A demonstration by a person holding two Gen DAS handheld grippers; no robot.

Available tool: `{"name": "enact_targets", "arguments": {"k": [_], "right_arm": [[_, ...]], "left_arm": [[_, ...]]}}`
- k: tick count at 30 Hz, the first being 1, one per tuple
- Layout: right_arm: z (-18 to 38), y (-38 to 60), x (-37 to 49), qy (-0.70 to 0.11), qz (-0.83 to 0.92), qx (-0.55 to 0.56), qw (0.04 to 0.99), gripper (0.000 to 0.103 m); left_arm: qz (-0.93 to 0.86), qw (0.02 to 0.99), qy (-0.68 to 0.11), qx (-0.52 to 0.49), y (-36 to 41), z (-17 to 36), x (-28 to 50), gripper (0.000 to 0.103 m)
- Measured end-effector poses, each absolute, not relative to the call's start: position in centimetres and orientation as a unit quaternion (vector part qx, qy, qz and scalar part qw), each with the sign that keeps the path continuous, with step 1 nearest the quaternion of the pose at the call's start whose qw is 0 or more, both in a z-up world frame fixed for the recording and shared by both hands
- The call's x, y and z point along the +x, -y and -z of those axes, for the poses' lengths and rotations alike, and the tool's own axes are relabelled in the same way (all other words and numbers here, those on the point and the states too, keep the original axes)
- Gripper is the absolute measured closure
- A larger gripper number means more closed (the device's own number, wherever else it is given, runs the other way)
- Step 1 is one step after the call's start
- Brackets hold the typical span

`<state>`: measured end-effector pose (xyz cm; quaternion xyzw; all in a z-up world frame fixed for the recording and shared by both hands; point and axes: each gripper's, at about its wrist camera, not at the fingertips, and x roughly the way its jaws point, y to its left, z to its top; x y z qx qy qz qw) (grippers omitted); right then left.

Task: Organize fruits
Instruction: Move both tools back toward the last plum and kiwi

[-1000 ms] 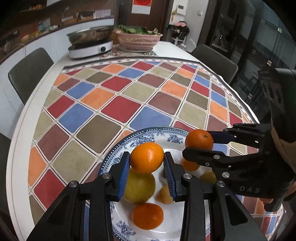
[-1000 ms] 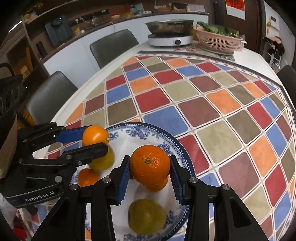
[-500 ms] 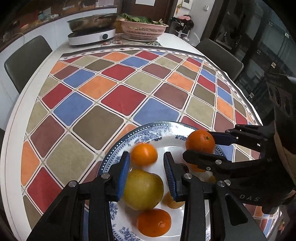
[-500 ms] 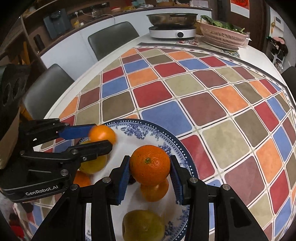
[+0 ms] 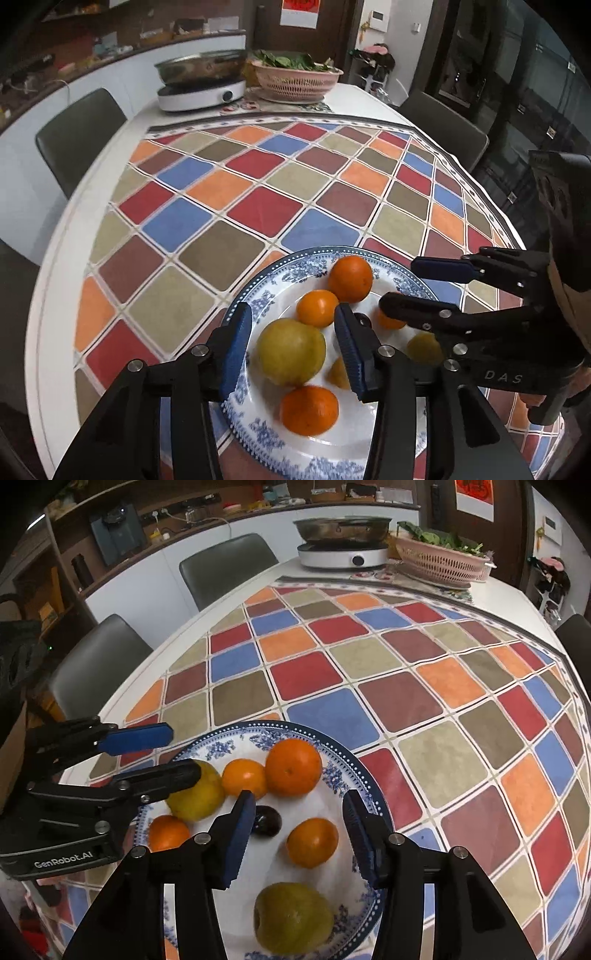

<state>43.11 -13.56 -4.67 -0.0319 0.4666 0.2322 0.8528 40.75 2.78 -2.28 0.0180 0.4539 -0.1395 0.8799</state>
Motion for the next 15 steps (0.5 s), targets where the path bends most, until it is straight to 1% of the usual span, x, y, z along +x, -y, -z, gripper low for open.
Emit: {"name": "enact_targets", "arguments": {"k": [10,15], "right_arm": [[0.7,14.3,38.7,-0.425,-0.205,-0.042,0.881,0.053],[-1.4,14.6,35.8,-0.400,-0.197,-0.049,0.894,0.053]], "left_arm": [[0.125,0.902,-0.412,0.035,-2.7,-1.2,35.9,0.057],[0.133,0.911,-0.388,0.033,-2.4,-3.0,32.9,0.052]]}}
